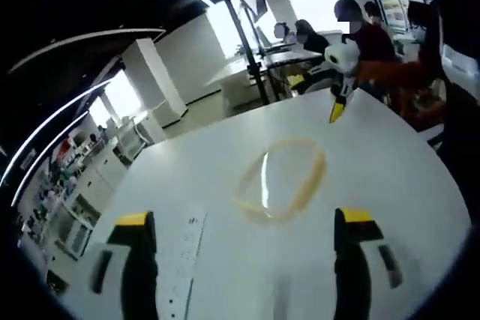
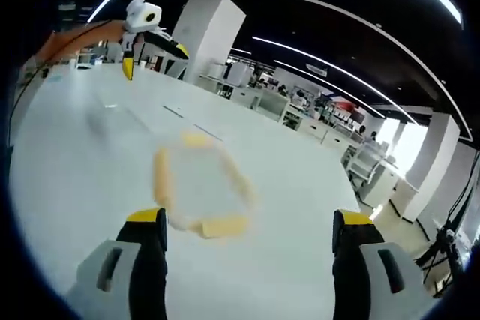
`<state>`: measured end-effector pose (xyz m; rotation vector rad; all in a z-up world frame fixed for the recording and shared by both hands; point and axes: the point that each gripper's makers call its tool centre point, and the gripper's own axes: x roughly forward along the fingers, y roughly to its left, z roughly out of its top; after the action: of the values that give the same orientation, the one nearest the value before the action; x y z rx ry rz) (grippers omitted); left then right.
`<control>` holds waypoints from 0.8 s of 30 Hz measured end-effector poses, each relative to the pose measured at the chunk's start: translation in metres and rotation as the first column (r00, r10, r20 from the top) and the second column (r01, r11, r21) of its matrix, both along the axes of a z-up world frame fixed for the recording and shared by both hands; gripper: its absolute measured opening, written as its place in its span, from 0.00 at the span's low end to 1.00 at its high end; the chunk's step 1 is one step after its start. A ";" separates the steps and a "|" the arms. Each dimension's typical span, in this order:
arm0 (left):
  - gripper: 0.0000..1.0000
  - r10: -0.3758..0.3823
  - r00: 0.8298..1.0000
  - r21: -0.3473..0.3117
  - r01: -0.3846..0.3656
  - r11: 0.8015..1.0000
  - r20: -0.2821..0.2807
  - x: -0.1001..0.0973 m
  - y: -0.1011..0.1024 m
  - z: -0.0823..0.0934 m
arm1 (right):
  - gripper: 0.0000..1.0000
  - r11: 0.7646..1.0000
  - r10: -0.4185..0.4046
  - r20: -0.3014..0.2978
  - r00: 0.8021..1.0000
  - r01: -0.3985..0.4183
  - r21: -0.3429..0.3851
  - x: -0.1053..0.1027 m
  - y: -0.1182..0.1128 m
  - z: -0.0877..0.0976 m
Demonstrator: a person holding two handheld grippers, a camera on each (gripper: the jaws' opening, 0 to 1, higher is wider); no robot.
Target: Snap each plastic latch of the storage box into its locked position after aligning the lid with the box until every specified latch is closed and the lid sits flush.
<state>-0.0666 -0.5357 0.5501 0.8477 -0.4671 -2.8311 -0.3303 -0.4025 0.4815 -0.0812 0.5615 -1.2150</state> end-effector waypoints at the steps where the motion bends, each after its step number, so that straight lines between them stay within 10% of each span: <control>1: 1.00 -0.011 1.000 0.001 0.011 1.000 0.012 -0.003 -0.001 -0.002 | 0.94 1.000 0.001 -0.002 1.000 -0.001 0.004 -0.001 -0.001 0.000; 24: 0.94 -0.182 0.940 0.067 0.169 0.983 0.288 -0.050 -0.023 -0.059 | 0.92 0.984 0.119 -0.071 0.990 -0.107 0.144 -0.008 -0.021 -0.028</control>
<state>-0.1164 -0.5587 0.4913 1.3076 -0.5480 -2.8915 -0.3387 -0.4237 0.4538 -0.0419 0.7013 -1.0624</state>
